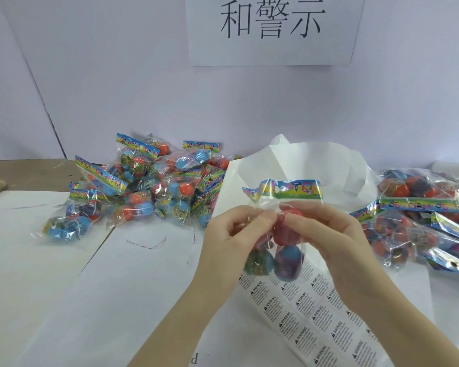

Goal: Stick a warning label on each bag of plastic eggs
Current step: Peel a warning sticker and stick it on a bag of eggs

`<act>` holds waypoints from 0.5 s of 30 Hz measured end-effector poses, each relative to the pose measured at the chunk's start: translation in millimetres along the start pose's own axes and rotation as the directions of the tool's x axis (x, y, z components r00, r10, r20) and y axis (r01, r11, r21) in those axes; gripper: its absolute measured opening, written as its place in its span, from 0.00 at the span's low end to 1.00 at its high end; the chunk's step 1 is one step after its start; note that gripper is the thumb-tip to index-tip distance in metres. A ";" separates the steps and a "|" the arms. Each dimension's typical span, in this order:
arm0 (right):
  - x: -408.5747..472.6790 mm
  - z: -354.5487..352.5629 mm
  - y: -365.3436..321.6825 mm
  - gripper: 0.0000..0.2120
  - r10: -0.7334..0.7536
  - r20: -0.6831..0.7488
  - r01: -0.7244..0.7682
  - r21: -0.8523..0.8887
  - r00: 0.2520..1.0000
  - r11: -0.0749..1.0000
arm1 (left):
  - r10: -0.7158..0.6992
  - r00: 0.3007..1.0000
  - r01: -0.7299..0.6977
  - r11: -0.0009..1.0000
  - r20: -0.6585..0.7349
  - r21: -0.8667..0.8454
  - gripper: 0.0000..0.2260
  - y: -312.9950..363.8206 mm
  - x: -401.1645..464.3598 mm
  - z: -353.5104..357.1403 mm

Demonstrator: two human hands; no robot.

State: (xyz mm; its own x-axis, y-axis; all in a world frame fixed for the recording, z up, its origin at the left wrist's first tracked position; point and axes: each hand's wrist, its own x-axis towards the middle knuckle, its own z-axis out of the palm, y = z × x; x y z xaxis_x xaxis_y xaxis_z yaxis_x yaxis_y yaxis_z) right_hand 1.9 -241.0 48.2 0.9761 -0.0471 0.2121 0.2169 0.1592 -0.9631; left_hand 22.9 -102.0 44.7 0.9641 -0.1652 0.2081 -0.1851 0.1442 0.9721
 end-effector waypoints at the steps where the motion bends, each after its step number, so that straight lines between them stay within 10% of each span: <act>1: 0.5 -0.5 0.6 0.08 0.005 -0.024 -0.005 0.002 1.000 1.000 | 0.004 1.000 -0.004 1.000 0.022 0.011 0.08 0.0 -1.0 0.2; 9: 3.1 -4.1 -1.0 0.11 0.005 -0.187 0.009 0.074 0.982 0.997 | -0.101 0.992 0.095 0.992 0.074 0.080 0.21 0.3 -0.4 2.4; 15: 6.2 -10.1 -1.8 0.17 0.040 -0.026 -0.038 0.096 0.999 0.995 | -0.026 0.999 0.027 0.999 0.021 -0.039 0.16 -0.9 -0.6 4.7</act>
State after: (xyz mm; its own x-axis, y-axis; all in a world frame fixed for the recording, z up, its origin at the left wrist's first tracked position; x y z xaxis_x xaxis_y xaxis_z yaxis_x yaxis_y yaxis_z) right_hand 7.5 -251.5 49.6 0.9834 -0.0662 0.1688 0.1802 0.2544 -0.9502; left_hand 21.6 -106.6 44.2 0.9644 -0.1891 0.1846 -0.1514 0.1774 0.9724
